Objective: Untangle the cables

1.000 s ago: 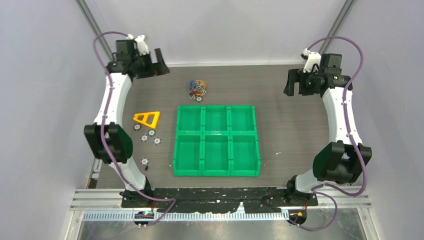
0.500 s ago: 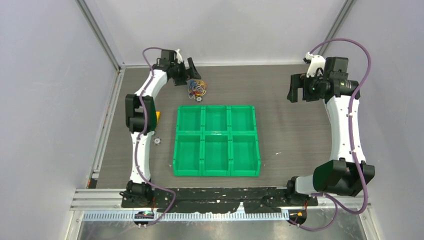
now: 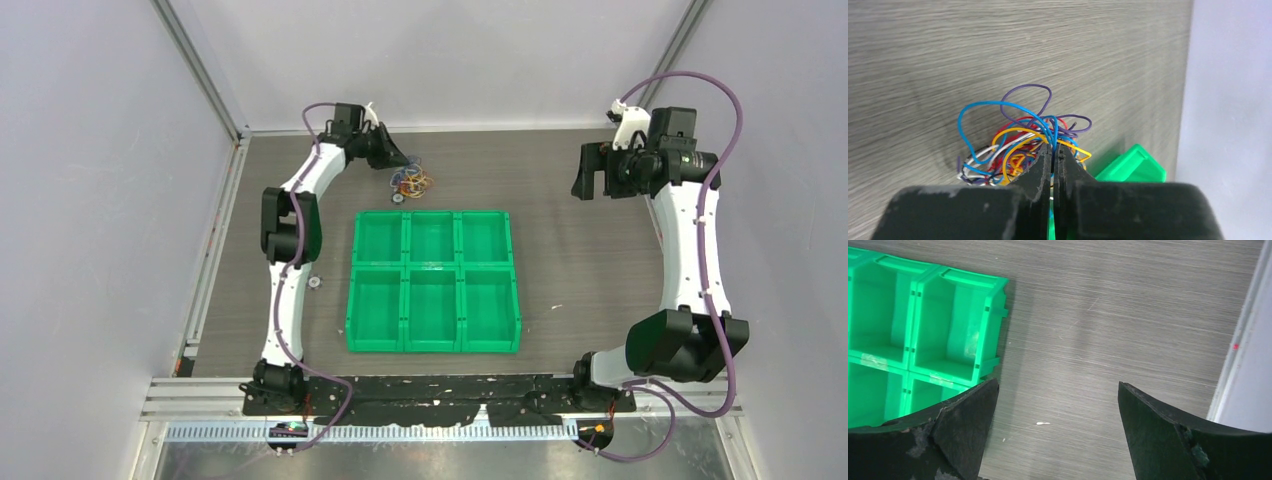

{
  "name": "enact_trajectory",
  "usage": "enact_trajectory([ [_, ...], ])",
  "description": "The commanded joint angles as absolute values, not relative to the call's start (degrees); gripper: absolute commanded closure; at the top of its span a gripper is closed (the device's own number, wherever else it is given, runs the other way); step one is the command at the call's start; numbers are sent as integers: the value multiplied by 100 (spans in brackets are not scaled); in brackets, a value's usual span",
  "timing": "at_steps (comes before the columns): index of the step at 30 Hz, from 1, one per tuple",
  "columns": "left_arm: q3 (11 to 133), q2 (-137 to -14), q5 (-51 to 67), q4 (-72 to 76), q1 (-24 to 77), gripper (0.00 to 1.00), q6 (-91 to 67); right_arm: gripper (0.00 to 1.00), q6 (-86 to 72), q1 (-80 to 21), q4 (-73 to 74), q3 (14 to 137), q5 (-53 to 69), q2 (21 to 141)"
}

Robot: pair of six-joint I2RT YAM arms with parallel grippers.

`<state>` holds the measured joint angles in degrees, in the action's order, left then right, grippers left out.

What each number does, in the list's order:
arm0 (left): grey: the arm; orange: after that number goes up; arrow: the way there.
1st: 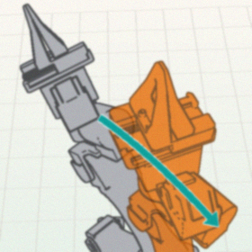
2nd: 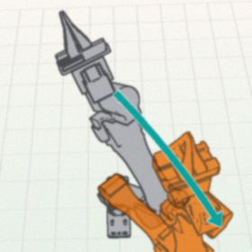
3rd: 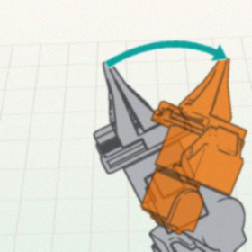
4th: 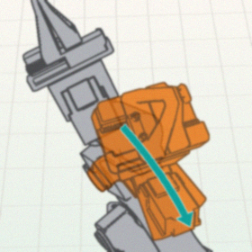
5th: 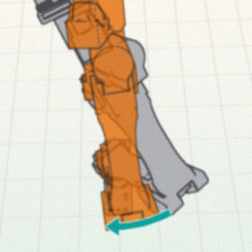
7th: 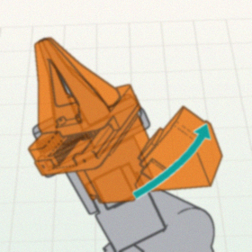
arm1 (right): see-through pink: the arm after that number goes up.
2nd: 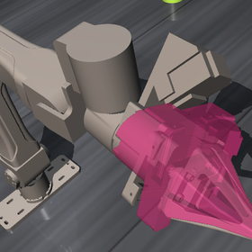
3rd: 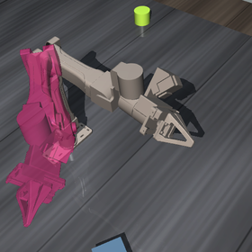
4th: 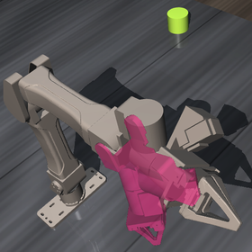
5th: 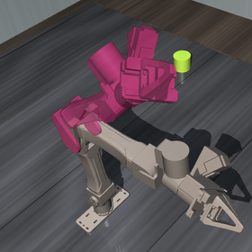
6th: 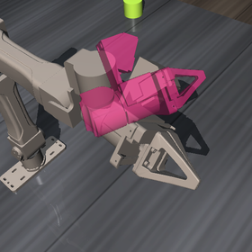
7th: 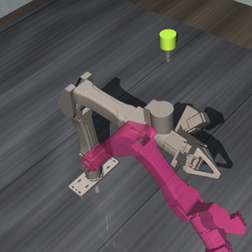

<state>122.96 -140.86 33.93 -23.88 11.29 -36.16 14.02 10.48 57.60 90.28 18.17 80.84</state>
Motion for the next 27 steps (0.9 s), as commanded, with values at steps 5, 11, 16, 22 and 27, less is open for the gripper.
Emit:
enact_trajectory([
  [5,13025,-13186,4964,-1442,1534,100,-3311,5,746,757,5024,8968,2887,8155],
  [11,12871,-12454,5057,-979,2343,100,-3659,5,402,310,4133,8857,3252,8277],
  [16,13381,-12661,5094,-288,2933,100,-4745,5,-316,182,2960,8773,3428,8324],
  [22,13532,-12769,4977,-34,3496,100,-4972,10,-921,87,1815,8266,3903,8235],
  [27,13339,-12781,4954,377,3584,100,-5214,82,-344,153,2047,7918,3962,8079],
])
